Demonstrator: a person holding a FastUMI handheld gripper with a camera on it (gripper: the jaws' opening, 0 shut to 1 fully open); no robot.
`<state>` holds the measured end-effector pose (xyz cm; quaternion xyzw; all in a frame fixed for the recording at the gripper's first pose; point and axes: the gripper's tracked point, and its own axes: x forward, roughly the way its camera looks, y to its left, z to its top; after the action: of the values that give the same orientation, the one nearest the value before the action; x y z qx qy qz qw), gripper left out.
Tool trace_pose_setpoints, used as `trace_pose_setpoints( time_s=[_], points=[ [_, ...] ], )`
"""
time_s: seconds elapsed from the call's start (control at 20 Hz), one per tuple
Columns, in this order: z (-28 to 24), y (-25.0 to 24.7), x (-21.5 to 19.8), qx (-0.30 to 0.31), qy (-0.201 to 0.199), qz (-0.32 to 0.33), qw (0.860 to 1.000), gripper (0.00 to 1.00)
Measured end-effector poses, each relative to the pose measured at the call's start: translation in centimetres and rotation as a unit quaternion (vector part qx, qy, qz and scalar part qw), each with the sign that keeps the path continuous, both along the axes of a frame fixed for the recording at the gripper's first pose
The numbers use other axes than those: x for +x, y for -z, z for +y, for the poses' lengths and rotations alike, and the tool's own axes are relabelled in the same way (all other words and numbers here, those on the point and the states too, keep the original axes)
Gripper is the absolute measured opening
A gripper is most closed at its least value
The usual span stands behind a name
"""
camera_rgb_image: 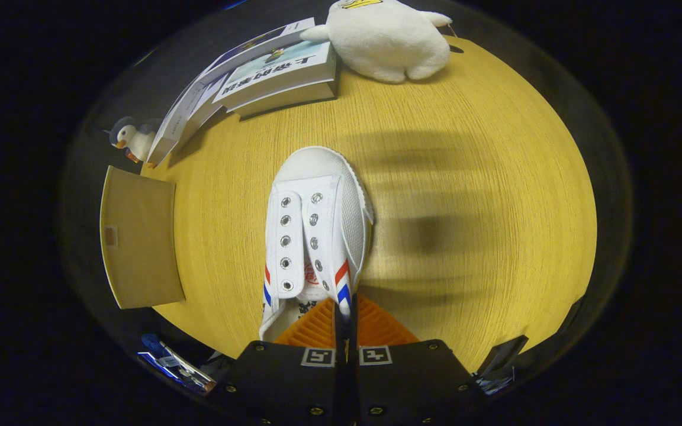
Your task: Open the storage box then place both shoes into the box .Put the left shoe in first, then the right shoe, with the right side of both shoes facing outward in a uniform manner.
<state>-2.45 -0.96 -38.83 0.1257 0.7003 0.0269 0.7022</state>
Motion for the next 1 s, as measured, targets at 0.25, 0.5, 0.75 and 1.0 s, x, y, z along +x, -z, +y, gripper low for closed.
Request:
trace_pose_setpoints(
  time_s=[0.25, 0.5, 0.75, 1.0],
  points=[
    [1.7, -3.2, 0.8, 0.015, -0.011, -0.01, 1.0, 0.0],
    [4.7, -7.4, 1.9, 0.045, -0.024, -0.032, 0.998, 0.0],
    [7.7, -11.3, 3.0, 0.064, -0.041, -0.049, 0.996, 0.0],
    [9.7, -14.1, 3.9, 0.062, -0.061, -0.068, 0.994, 0.0]
  ],
)
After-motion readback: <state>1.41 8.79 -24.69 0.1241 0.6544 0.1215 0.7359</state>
